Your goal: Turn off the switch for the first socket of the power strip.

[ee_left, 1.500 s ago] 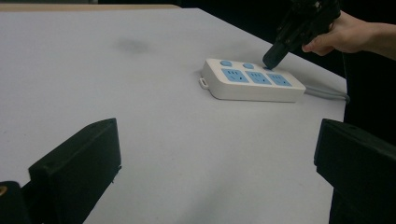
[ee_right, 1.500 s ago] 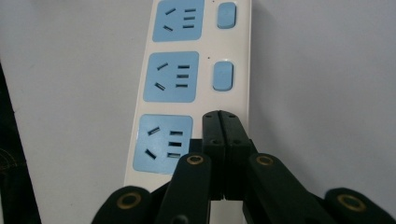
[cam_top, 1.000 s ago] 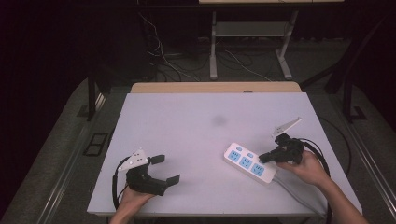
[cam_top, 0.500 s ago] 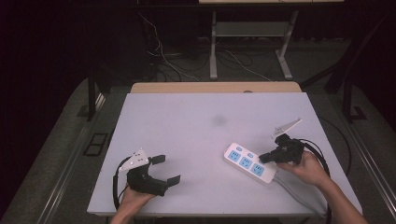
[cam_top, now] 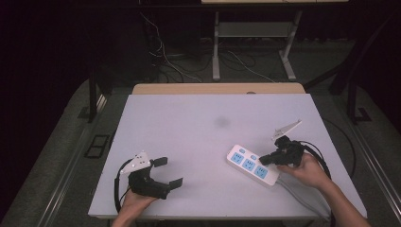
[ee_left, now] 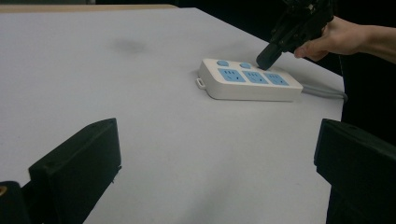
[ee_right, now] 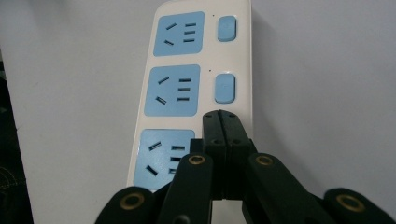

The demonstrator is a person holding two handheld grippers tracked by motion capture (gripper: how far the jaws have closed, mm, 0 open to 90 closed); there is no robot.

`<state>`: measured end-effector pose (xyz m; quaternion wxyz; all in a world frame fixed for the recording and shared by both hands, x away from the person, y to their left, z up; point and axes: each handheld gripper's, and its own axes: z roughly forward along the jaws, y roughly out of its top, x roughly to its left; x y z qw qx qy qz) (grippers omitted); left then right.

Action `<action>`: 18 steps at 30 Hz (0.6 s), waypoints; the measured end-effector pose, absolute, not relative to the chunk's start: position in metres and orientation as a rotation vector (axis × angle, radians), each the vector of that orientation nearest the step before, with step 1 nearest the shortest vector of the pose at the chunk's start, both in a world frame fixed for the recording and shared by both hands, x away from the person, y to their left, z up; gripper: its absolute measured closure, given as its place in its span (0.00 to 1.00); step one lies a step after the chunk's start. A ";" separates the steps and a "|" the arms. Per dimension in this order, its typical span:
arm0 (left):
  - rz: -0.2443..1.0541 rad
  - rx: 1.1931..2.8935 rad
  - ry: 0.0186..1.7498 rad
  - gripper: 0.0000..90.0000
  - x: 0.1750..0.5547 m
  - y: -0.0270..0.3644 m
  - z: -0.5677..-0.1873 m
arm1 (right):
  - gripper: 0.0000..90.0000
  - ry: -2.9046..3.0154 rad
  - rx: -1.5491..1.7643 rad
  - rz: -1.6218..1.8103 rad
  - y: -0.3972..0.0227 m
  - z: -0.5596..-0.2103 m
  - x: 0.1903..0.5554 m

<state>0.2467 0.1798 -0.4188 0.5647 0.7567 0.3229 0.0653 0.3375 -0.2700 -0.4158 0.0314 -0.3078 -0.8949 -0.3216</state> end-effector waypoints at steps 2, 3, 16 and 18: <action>0.155 1.781 0.762 0.00 0.247 0.180 -0.419 | 1.00 -2.767 -0.944 -0.987 -0.269 -0.415 0.337; 0.154 1.780 0.762 0.00 0.247 0.180 -0.419 | 1.00 -2.766 -0.943 -0.987 -0.269 -0.415 0.338; 0.152 1.781 0.765 0.00 0.248 0.180 -0.420 | 1.00 -2.785 -0.939 -0.902 -0.262 -0.406 0.340; 0.153 1.778 0.766 0.00 0.248 0.181 -0.420 | 1.00 -2.787 -0.925 -0.905 -0.259 -0.403 0.339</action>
